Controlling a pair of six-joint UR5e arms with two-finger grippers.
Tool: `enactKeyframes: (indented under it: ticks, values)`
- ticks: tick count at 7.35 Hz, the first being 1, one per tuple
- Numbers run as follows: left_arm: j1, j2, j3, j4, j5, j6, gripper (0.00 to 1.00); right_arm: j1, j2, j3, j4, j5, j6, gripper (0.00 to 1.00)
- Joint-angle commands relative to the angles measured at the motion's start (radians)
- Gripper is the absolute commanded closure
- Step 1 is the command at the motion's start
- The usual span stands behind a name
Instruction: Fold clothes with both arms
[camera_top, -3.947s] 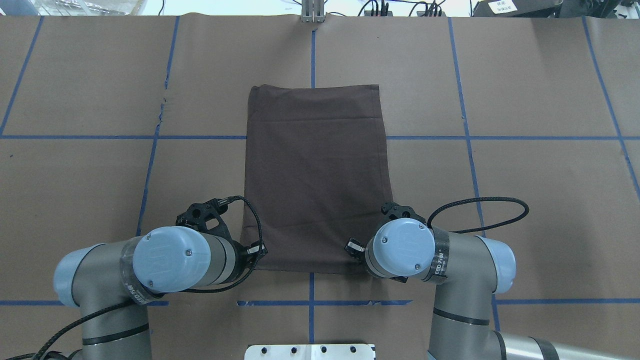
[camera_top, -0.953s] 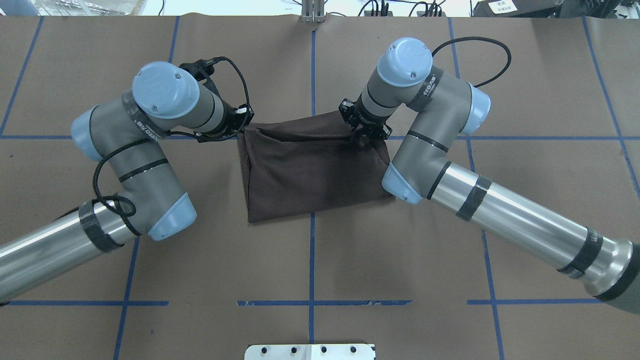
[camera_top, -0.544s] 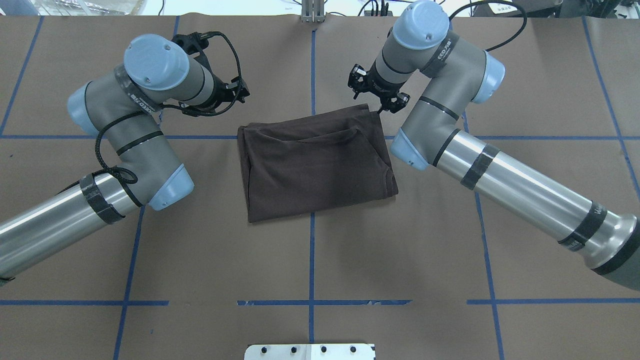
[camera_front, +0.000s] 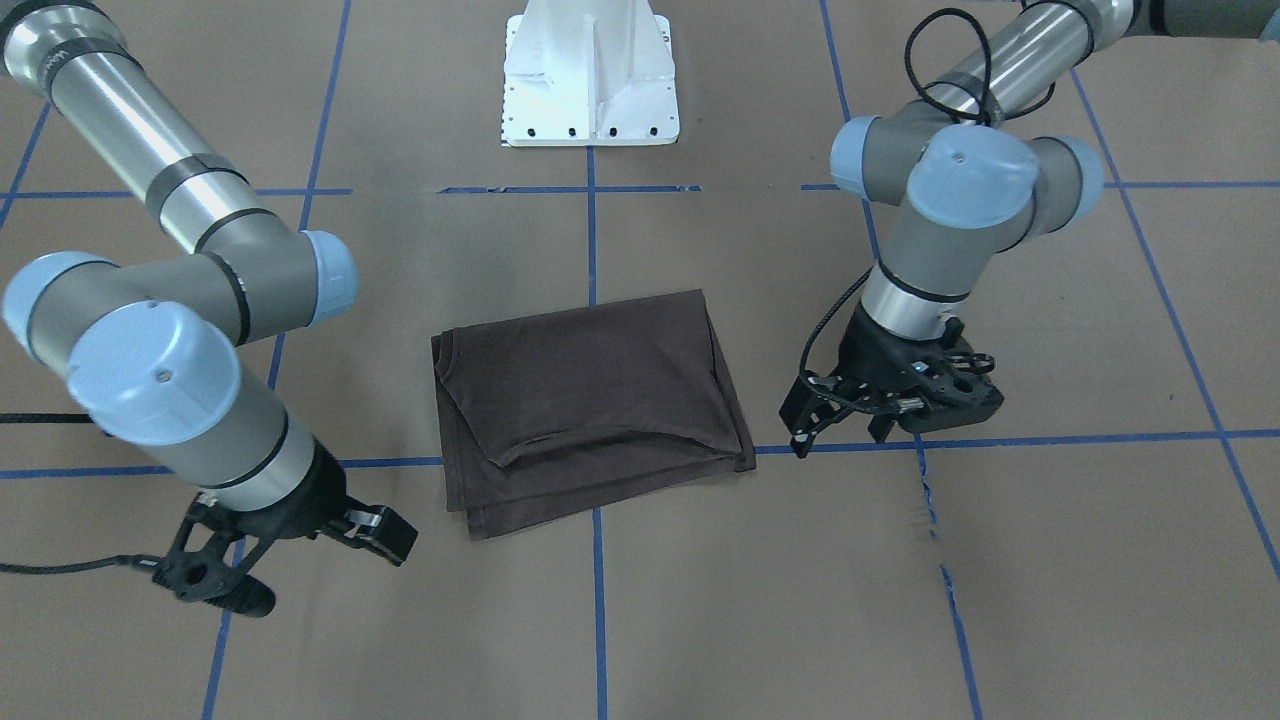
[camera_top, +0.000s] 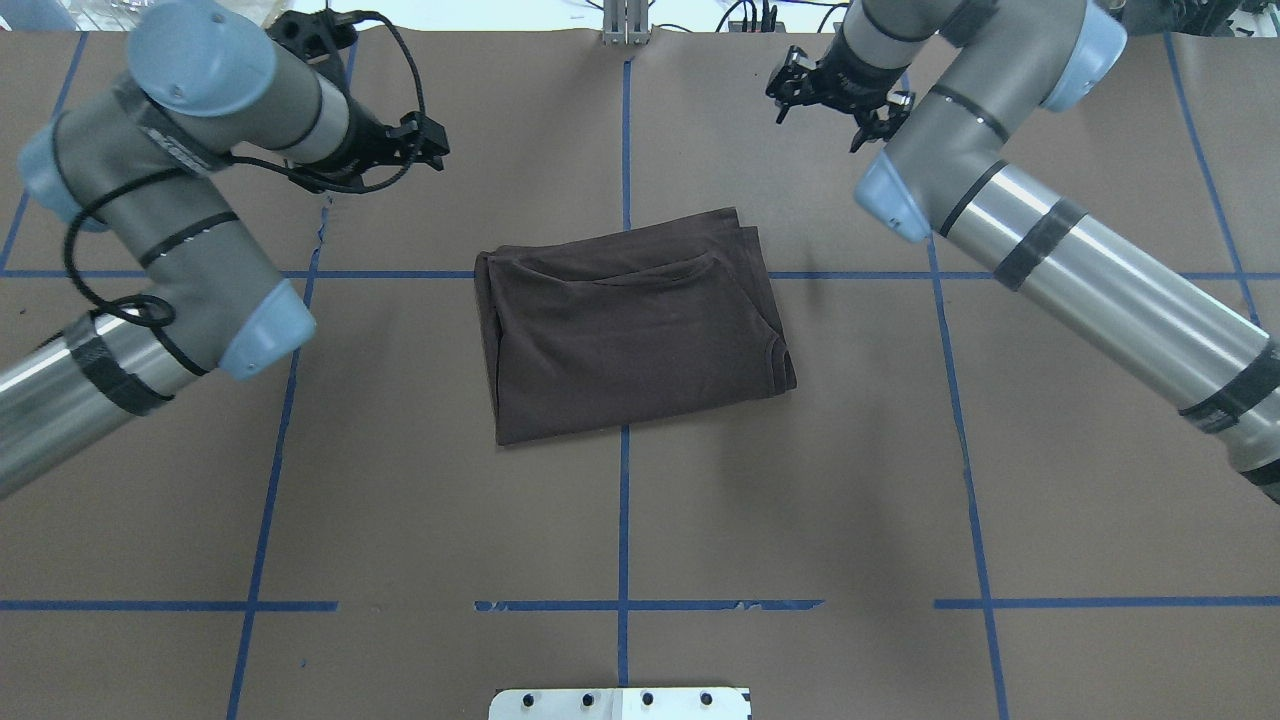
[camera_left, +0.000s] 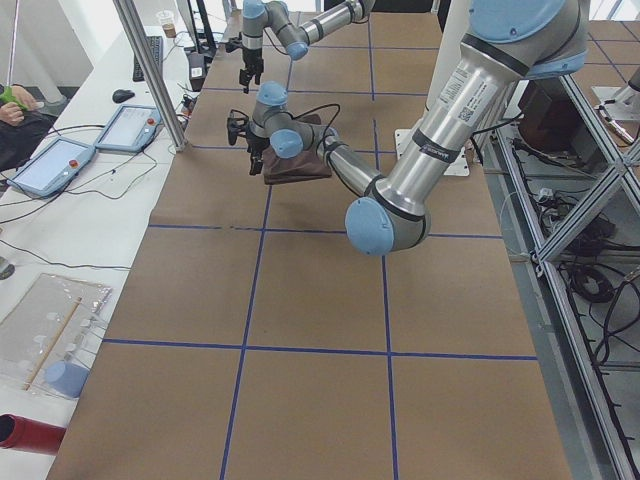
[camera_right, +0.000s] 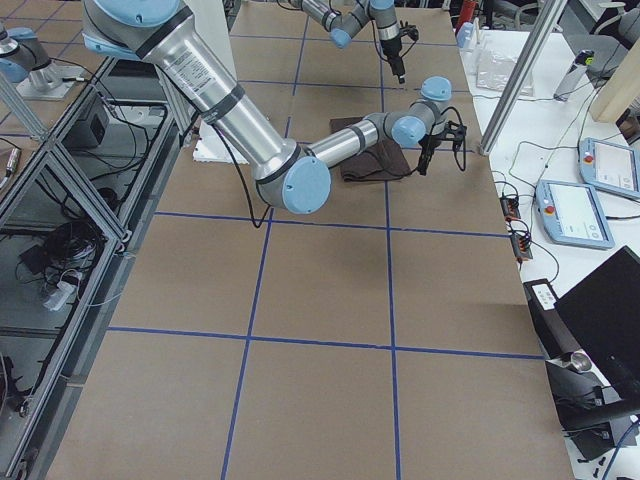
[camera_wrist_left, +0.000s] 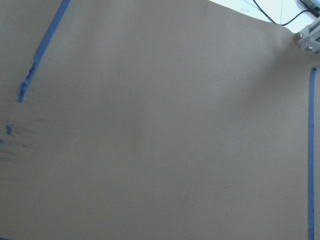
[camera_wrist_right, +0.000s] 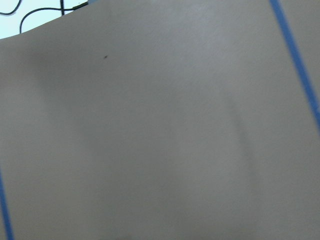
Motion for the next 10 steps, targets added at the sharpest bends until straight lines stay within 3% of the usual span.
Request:
enactKeyframes:
  ticks: [1,3,5,7,9,10]
  values:
    - [-0.185,0.151,-0.127,0.125,-0.101,0.428,0.0,0.168,-0.154,0.058,-0.101,0.054,-0.457,0.0]
    - [-0.398,0.286,-0.125,0.15,-0.158,0.936,0.0,0.323,-0.356,0.15,-0.109,0.153,-0.742,0.0]
    - [-0.576,0.411,-0.118,0.15,-0.193,1.355,0.0,0.498,-0.496,0.166,-0.148,0.262,-1.035,0.0]
    - [-0.615,0.468,-0.102,0.181,-0.277,1.404,0.0,0.543,-0.689,0.3,-0.123,0.252,-1.051,0.0]
    - [-0.609,0.475,-0.021,0.121,-0.165,1.354,0.0,0.551,-0.769,0.427,-0.11,0.26,-1.029,0.0]
    - [-0.609,0.456,0.023,0.13,-0.166,1.343,0.0,0.551,-0.818,0.475,-0.116,0.254,-1.019,0.0]
